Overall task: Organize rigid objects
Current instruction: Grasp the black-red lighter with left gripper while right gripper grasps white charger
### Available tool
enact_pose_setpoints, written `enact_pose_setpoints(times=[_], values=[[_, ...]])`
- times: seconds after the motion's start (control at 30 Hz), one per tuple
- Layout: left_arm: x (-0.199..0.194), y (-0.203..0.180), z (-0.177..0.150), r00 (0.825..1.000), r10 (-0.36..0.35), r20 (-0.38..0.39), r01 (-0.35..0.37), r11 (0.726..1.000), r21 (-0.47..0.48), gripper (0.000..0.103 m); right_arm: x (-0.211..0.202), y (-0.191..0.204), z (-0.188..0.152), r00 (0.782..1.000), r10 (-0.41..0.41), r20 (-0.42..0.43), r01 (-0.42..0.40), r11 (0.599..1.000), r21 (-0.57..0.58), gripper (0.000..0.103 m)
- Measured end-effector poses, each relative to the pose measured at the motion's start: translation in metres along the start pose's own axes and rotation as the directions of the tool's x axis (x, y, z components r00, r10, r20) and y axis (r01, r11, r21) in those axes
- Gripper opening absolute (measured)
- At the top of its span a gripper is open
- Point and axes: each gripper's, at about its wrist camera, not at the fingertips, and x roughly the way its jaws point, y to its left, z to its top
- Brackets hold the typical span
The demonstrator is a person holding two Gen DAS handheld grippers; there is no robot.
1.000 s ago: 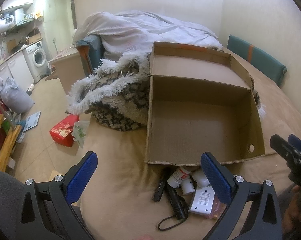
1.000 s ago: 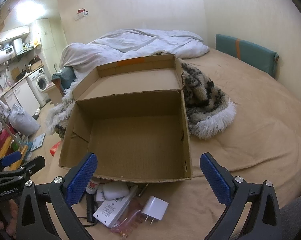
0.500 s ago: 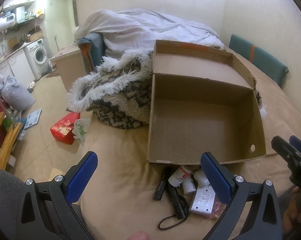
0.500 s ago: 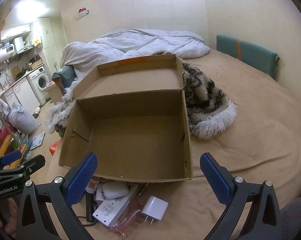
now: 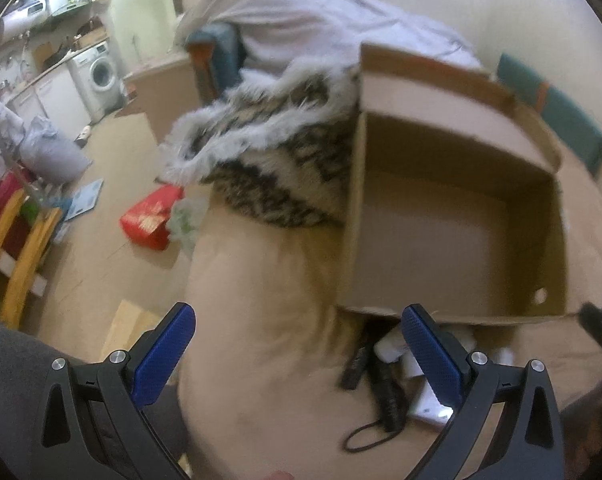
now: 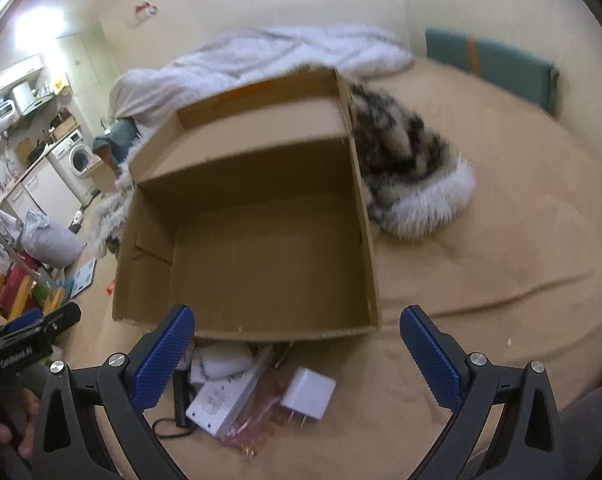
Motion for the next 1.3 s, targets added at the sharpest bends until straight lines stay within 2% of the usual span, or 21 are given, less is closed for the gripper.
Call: enact_pose_setpoints(times=[0.1,0.17,0.2,0.23,0.3,0.33,0.37,0.43,0.47,0.5,0.6,0.63,0.67,0.77,0.87,0.97,1.03,1.1,1.2,1.3], values=[[0.017,0.001,0.001,0.996,-0.012,-0.088,0.013,1.0,0.001,0.103,0.012,-0.006,0.0,0.997,0.007,-0.073,-0.006,1.0,0.011,0.103],[0.031,0.001,0.002,0.986,-0.031,-0.162,0.029,1.0,-0.013,0.103,0.019,-0.008,0.0,0.994,0.009,-0.113,-0.007,1.0,0.012,0.103],[0.04,0.001,0.002,0.978,-0.044,-0.205,0.041,0.999,-0.022,0.099,0.024,-0.008,-0.001,0.99,0.01,-0.137,-0.008,1.0,0.014,0.103],[0.052,-0.001,0.001,0.963,-0.055,-0.263,0.049,0.998,-0.029,0.093,0.028,-0.009,-0.001,0.987,0.011,-0.158,-0.009,1.0,0.017,0.103],[0.077,-0.006,-0.003,0.921,-0.086,-0.38,0.082,0.996,-0.027,0.066,0.035,-0.01,-0.003,0.981,0.014,-0.192,-0.009,1.0,0.026,0.103],[0.091,-0.008,-0.007,0.894,-0.1,-0.438,0.097,0.995,-0.028,0.06,0.038,-0.011,-0.004,0.978,0.017,-0.207,-0.011,0.999,0.032,0.103],[0.101,-0.008,-0.009,0.875,-0.106,-0.471,0.1,0.994,-0.038,0.054,0.041,-0.012,-0.005,0.976,0.02,-0.217,-0.012,0.999,0.037,0.103],[0.117,-0.008,-0.013,0.841,-0.126,-0.527,0.107,0.992,-0.067,0.054,0.046,-0.015,-0.008,0.973,0.018,-0.23,-0.006,0.999,0.052,0.103],[0.119,-0.01,-0.013,0.832,-0.141,-0.537,0.124,0.99,-0.068,0.054,0.049,-0.018,-0.009,0.971,0.016,-0.237,-0.002,0.998,0.06,0.103],[0.12,-0.013,-0.013,0.832,-0.137,-0.537,0.13,0.99,-0.051,0.053,0.05,-0.02,-0.01,0.969,0.016,-0.245,0.001,0.998,0.07,0.103],[0.116,-0.025,-0.014,0.852,-0.113,-0.511,0.145,0.989,0.023,0.053,0.053,-0.025,-0.012,0.965,0.026,-0.263,-0.001,0.995,0.097,0.103],[0.116,-0.027,-0.015,0.852,-0.115,-0.51,0.149,0.989,0.026,0.053,0.054,-0.027,-0.012,0.964,0.027,-0.265,0.001,0.995,0.104,0.103],[0.116,-0.028,-0.018,0.849,-0.115,-0.516,0.15,0.988,0.027,0.053,0.055,-0.028,-0.012,0.963,0.027,-0.269,0.003,0.994,0.111,0.103],[0.126,-0.03,-0.024,0.834,-0.115,-0.539,0.151,0.988,0.023,0.042,0.057,-0.03,-0.014,0.958,0.029,-0.284,0.009,0.991,0.131,0.103],[0.136,-0.036,-0.027,0.827,-0.127,-0.548,0.168,0.985,0.026,0.038,0.061,-0.03,-0.015,0.951,0.041,-0.307,0.002,0.991,0.137,0.103],[0.145,-0.044,-0.029,0.822,-0.108,-0.56,0.163,0.985,0.049,0.025,0.065,-0.028,-0.016,0.947,0.039,-0.32,0.003,0.991,0.133,0.103],[0.154,-0.047,-0.03,0.817,-0.095,-0.569,0.154,0.987,0.056,0.025,0.066,-0.028,-0.016,0.946,0.039,-0.321,0.004,0.991,0.131,0.103],[0.154,-0.051,-0.028,0.826,-0.089,-0.556,0.15,0.986,0.066,0.019,0.067,-0.028,-0.016,0.946,0.035,-0.322,0.007,0.992,0.13,0.103],[0.151,-0.06,-0.029,0.84,-0.077,-0.536,0.159,0.981,0.108,0.015,0.067,-0.029,-0.017,0.943,0.042,-0.33,0.004,0.99,0.138,0.103],[0.144,-0.058,-0.028,0.831,-0.073,-0.551,0.131,0.989,0.067,0.015,0.074,-0.033,-0.02,0.929,0.057,-0.365,0.0,0.988,0.155,0.103]])
